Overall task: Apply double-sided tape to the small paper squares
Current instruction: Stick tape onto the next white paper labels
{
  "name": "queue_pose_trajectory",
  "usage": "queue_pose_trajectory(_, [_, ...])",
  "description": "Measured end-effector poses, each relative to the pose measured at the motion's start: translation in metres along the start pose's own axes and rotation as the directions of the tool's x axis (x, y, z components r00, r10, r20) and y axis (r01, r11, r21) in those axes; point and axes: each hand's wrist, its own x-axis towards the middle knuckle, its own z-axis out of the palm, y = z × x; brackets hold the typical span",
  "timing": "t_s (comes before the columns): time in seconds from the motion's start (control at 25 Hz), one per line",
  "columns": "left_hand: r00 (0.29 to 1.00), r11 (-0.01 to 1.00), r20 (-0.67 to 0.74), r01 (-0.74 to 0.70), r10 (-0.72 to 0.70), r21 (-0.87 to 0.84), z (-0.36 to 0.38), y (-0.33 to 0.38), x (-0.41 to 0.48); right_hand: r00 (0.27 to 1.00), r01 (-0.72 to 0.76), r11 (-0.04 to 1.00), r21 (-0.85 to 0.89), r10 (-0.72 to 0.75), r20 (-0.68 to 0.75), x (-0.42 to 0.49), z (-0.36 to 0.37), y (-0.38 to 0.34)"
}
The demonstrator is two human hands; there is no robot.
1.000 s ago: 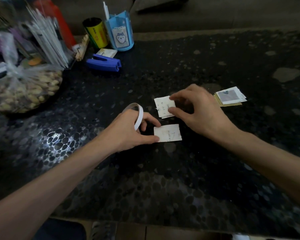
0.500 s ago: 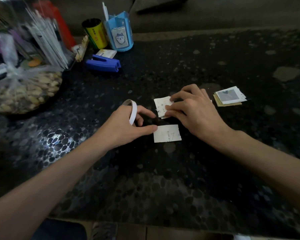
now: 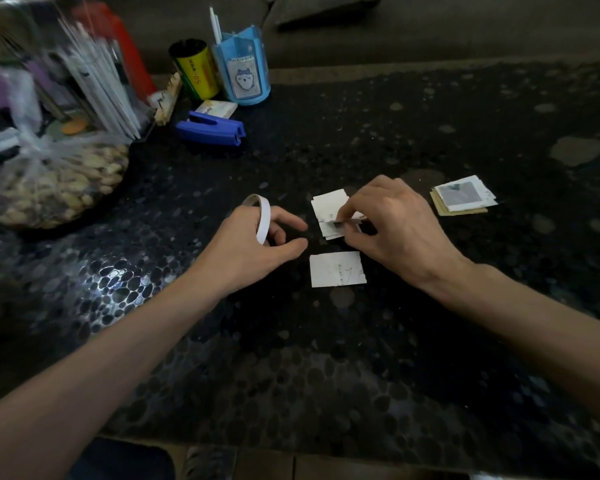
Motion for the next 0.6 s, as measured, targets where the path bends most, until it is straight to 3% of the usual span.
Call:
queue_pose_trajectory(0.24, [0.999, 0.999, -0.015, 0.042, -0.042, -0.012, 0.000, 0.003, 0.000, 0.996, -0.064, 0.993, 0.104, 0.058, 0.062, 0.000, 0.000, 0.004])
queue_pose_trajectory(0.4, [0.997, 0.997, -0.030, 0.074, -0.074, 0.014, -0.001, 0.008, 0.001, 0.996, -0.086, 0.983, 0.162, 0.081, 0.032, -0.003, -0.003, 0.003])
queue_pose_trajectory(0.6, [0.980, 0.958, -0.009, 0.194, -0.201, -0.211, 0.000, 0.017, -0.001, 0.985, -0.161, 0.903, 0.398, 0.171, 0.012, -0.004, -0.012, -0.004])
